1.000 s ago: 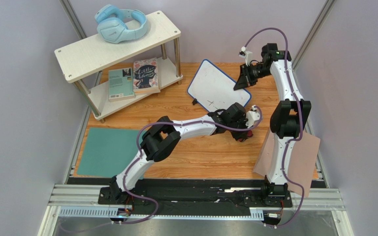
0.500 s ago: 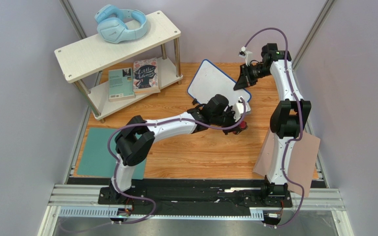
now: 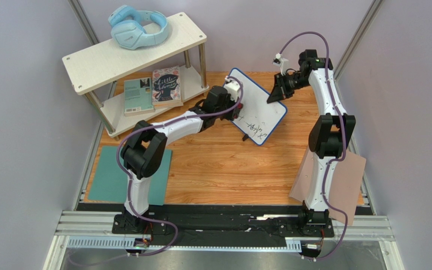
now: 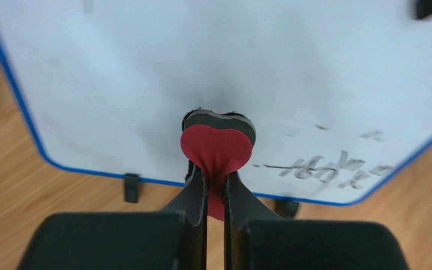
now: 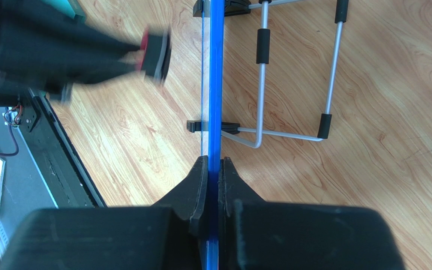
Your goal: Erase the whiteboard
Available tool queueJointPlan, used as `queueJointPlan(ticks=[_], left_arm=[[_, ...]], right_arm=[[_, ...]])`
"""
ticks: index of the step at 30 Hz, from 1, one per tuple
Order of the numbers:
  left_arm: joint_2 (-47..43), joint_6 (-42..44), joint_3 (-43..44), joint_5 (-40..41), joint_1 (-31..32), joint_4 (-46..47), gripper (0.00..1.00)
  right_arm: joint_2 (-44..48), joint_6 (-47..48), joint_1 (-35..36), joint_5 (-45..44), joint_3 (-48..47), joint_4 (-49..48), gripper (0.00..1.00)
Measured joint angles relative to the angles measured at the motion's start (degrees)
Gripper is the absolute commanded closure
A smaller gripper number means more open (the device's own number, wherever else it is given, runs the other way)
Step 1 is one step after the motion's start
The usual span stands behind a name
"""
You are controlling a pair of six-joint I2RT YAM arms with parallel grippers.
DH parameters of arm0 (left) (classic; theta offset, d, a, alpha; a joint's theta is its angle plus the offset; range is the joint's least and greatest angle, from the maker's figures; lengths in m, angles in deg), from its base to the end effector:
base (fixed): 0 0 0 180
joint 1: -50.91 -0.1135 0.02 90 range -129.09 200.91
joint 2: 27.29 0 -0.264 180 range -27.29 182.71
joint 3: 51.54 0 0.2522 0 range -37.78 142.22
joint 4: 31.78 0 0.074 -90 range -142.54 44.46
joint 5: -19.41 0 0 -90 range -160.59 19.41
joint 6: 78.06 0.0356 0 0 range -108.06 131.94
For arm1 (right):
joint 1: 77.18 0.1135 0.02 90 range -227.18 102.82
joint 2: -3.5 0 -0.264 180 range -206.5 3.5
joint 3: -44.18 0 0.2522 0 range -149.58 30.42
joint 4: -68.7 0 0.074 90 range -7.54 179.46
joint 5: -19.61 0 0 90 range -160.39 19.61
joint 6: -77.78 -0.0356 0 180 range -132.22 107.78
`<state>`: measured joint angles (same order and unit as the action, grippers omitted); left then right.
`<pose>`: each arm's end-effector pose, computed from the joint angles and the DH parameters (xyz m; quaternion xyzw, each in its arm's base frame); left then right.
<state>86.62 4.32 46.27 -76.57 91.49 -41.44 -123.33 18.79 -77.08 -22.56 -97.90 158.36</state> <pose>0.3529 -0.3072 0.2374 0.2665 0.8032 -0.2571 0.4666 0.4478 0.0272 0.2968 -0.2958 0.8578 0.3541 0.2265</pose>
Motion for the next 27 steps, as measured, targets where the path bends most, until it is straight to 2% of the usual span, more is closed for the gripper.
queueJointPlan(ticks=[4, 9, 14, 20, 27], left_arm=[[2.9, -4.8, 0.9, 3.3, -3.4, 1.1, 1.0], [6.8, -9.8, 3.6, 3.7, -2.6, 3.1, 1.0], [7.5, -15.1, 1.9, 5.0, -2.4, 7.6, 1.0], [8.0, -20.7, 2.6, 6.3, -2.4, 7.0, 1.0], [8.0, -36.3, 2.5, 6.5, -2.8, 5.8, 1.0]], right_arm=[[0.0, 0.0, 0.0, 0.0, 0.0, 0.0, 1.0], [0.0, 0.1, 0.0, 0.0, 0.0, 0.0, 1.0], [0.0, -0.3, 0.0, -0.8, 0.0, -0.2, 1.0], [0.0, -1.0, 0.0, -0.9, 0.0, -0.4, 1.0], [0.0, -1.0, 0.0, -0.9, 0.0, -0.3, 1.0]])
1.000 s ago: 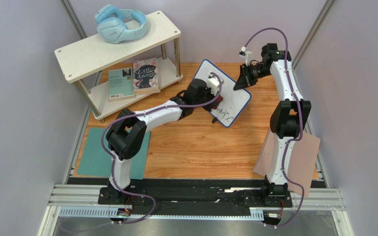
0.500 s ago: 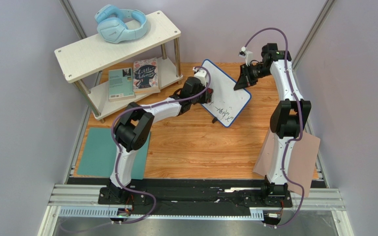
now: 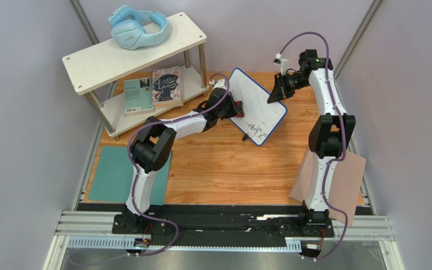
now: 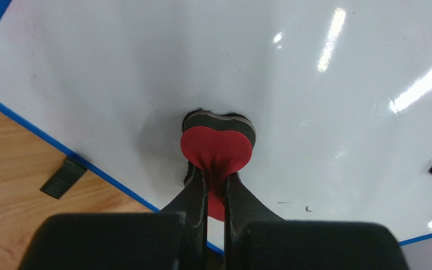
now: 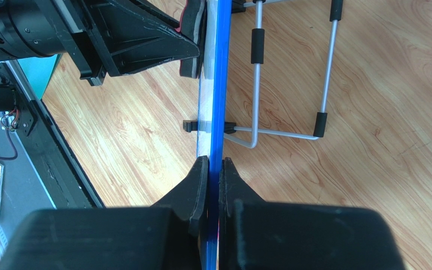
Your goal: Erase the whiteboard
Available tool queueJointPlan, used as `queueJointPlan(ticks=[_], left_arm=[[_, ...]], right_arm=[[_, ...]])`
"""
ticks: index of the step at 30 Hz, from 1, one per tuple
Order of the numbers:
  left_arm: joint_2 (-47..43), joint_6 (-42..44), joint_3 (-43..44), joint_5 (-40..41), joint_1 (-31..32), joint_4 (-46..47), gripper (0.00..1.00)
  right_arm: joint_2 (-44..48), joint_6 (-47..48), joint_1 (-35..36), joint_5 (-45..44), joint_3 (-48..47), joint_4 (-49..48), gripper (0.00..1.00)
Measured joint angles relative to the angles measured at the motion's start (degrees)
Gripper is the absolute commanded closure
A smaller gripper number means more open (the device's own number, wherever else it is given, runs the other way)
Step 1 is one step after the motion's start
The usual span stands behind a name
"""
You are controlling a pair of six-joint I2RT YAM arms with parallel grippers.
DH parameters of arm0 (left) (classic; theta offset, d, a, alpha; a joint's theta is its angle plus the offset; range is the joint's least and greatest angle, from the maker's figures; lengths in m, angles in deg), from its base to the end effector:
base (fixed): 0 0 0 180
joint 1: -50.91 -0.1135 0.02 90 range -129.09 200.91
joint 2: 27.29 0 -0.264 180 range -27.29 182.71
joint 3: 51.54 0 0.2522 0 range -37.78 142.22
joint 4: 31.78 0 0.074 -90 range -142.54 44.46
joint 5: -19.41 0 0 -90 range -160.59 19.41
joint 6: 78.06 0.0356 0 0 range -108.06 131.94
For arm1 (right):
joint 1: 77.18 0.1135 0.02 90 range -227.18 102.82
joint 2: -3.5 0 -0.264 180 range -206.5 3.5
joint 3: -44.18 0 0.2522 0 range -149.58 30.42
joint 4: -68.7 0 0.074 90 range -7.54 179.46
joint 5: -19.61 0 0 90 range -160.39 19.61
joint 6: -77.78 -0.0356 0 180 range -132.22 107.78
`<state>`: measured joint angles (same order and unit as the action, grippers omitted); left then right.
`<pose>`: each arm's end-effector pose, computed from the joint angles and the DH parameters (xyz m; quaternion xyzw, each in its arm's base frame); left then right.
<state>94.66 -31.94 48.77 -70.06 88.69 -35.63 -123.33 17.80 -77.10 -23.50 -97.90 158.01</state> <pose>0.3899 -0.3018 0.1973 -0.0475 0.8443 -0.3460 0.4064 0.4485 0.0266 0.2966 -0.2892 0.8631 0.3478 0.2247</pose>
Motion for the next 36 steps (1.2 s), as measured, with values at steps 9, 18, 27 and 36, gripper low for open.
queueJointPlan(ticks=[9, 18, 27, 36], left_arm=[[0.0, -18.9, -0.1, 1.8, 2.4, -4.3, 1.0], [0.0, -33.2, -0.4, 1.9, 4.4, -6.3, 1.0], [-0.3, -42.6, -1.8, 2.2, 8.4, -6.3, 1.0], [-0.3, -45.1, -4.6, 0.2, 14.7, -6.3, 1.0]], right_arm=[[0.0, -0.1, 0.0, -0.5, 0.0, 0.0, 1.0], [0.0, -0.2, -0.2, -0.9, 0.0, 0.1, 1.0], [0.0, -0.1, -0.4, -0.9, 0.0, 0.2, 1.0], [0.0, 1.3, -0.1, 0.9, 0.0, 0.6, 1.0]])
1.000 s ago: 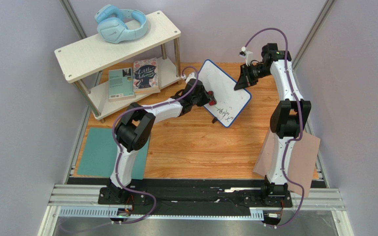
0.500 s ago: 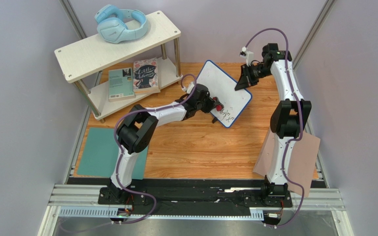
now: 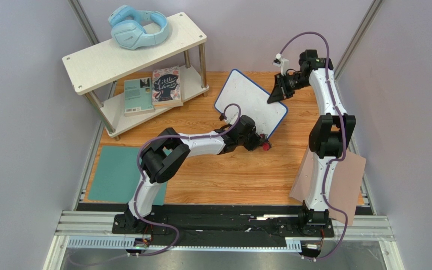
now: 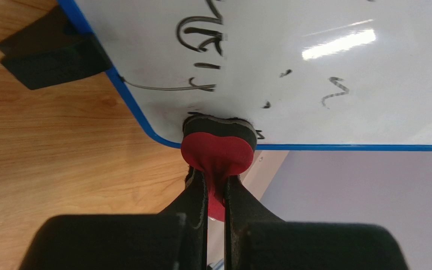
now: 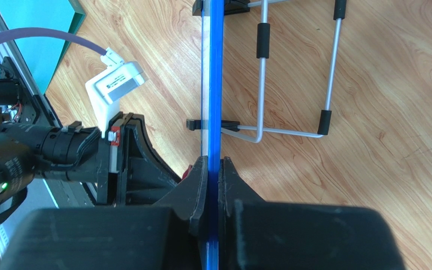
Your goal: Erase the whiteboard
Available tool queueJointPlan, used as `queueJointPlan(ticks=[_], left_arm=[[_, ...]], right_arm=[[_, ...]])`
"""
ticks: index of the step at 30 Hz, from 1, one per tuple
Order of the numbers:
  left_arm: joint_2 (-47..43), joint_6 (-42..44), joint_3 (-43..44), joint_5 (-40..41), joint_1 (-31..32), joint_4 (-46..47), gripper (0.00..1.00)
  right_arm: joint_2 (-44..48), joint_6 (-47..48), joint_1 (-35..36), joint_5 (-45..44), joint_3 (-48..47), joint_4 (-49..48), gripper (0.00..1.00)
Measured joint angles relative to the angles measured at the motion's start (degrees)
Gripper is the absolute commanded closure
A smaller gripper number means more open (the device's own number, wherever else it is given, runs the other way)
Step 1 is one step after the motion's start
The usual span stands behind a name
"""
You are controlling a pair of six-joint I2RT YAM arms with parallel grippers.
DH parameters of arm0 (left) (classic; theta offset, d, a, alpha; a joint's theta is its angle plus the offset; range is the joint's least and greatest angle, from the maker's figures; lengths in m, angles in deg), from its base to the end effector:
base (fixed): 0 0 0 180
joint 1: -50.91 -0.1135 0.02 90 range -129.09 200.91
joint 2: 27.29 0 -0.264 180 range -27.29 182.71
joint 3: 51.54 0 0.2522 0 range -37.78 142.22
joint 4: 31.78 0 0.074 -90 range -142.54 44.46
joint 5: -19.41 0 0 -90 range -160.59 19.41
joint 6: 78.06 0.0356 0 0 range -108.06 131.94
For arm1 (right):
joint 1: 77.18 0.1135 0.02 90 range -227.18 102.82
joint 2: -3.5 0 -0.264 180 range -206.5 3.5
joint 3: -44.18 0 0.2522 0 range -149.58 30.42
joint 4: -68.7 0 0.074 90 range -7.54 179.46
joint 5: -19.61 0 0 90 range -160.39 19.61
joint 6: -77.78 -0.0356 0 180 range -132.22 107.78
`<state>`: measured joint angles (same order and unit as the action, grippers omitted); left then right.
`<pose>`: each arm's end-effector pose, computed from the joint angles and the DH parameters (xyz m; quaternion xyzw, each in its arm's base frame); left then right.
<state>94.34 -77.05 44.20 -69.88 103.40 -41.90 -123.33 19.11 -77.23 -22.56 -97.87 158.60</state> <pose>0.2890 -0.3757 0.1637 -0.2817 0.8453 -0.4267 0.1549 0.4475 0.0260 0.2966 -0.2963 0.8579 0.3538 0.2260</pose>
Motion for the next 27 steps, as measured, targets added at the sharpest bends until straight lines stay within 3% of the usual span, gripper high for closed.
queueJointPlan(ticks=[9, 14, 27], left_arm=[[-1.4, 4.3, -3.9, -0.3, -5.3, 1.3, 1.0], [-2.3, 8.0, -4.3, 3.7, -7.7, 3.2, 1.0], [-0.4, 10.0, -1.2, 4.5, -12.9, 4.6, 1.0]], right_arm=[[0.0, 0.5, 0.4, 0.7, 0.0, -0.9, 1.0], [0.0, 0.5, 0.4, 0.7, 0.0, -0.9, 1.0], [-0.1, -0.3, 0.4, -1.1, -0.3, -1.3, 1.0]])
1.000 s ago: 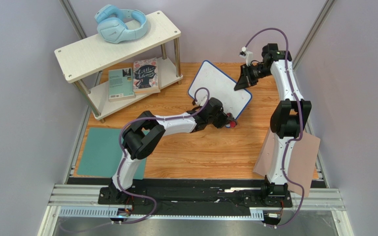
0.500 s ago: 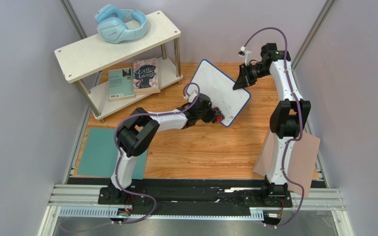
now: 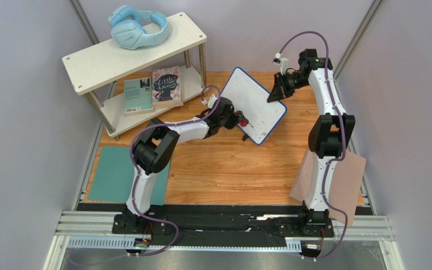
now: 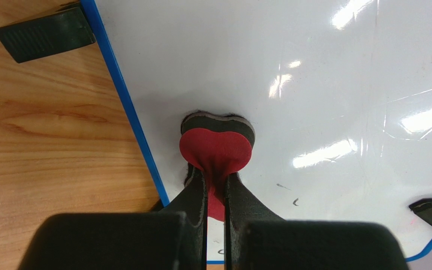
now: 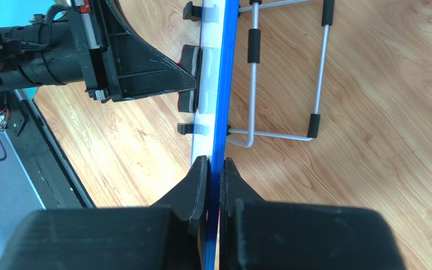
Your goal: Erase the whiteboard
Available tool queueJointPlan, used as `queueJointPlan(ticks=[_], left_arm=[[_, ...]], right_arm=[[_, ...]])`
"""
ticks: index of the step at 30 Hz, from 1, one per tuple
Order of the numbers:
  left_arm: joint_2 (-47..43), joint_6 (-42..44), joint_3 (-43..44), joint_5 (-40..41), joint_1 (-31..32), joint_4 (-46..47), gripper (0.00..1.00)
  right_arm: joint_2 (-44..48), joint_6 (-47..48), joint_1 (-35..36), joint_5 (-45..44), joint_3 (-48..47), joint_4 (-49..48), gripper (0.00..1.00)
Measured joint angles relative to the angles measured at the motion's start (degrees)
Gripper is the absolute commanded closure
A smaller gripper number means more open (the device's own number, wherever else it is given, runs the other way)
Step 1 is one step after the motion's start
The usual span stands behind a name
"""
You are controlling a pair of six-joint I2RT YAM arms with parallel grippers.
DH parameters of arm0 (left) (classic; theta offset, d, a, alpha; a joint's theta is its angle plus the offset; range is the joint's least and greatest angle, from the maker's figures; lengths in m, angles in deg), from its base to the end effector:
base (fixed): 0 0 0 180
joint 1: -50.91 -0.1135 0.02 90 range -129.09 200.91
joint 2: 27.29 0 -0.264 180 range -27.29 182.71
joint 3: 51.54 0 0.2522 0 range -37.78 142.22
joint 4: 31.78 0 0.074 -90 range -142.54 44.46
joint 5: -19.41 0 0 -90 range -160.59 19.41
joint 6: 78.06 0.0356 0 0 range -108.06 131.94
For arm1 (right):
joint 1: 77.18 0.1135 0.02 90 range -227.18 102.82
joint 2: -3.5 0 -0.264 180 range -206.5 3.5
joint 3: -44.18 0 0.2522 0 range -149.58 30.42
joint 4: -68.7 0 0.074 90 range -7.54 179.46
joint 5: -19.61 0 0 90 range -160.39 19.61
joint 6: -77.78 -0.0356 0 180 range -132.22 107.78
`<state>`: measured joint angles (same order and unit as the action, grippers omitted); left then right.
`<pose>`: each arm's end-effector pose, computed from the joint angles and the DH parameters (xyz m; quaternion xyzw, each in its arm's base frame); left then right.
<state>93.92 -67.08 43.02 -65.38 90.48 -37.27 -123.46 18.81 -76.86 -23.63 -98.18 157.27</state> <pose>0.3681 -0.3000 0.1679 -0.3158 0.8156 -0.3952 0.2810 0.4502 0.0284 0.2973 -0.3012 0.8586 0.3430 0.2335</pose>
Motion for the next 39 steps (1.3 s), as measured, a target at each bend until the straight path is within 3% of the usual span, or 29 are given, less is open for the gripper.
queueJointPlan(ticks=[8, 24, 34, 39], left_arm=[[1.9, 1.4, 4.1, 1.3, 1.6, -3.8, 1.0], [1.6, -4.3, 3.8, 10.3, 8.7, -1.4, 1.0], [3.5, -11.2, 0.9, 1.7, 21.0, 8.1, 1.0], [5.5, -10.4, -0.7, -0.6, 21.2, 7.6, 1.0]], right_arm=[[-0.3, -1.6, -0.5, -1.2, -0.2, -0.3, 1.0], [-0.4, -1.8, -1.1, -1.5, -0.2, 0.0, 1.0], [-0.5, 0.4, -0.4, 1.7, -0.5, 0.9, 1.0], [-0.5, 0.8, -0.2, 1.7, -0.5, 0.8, 1.0]])
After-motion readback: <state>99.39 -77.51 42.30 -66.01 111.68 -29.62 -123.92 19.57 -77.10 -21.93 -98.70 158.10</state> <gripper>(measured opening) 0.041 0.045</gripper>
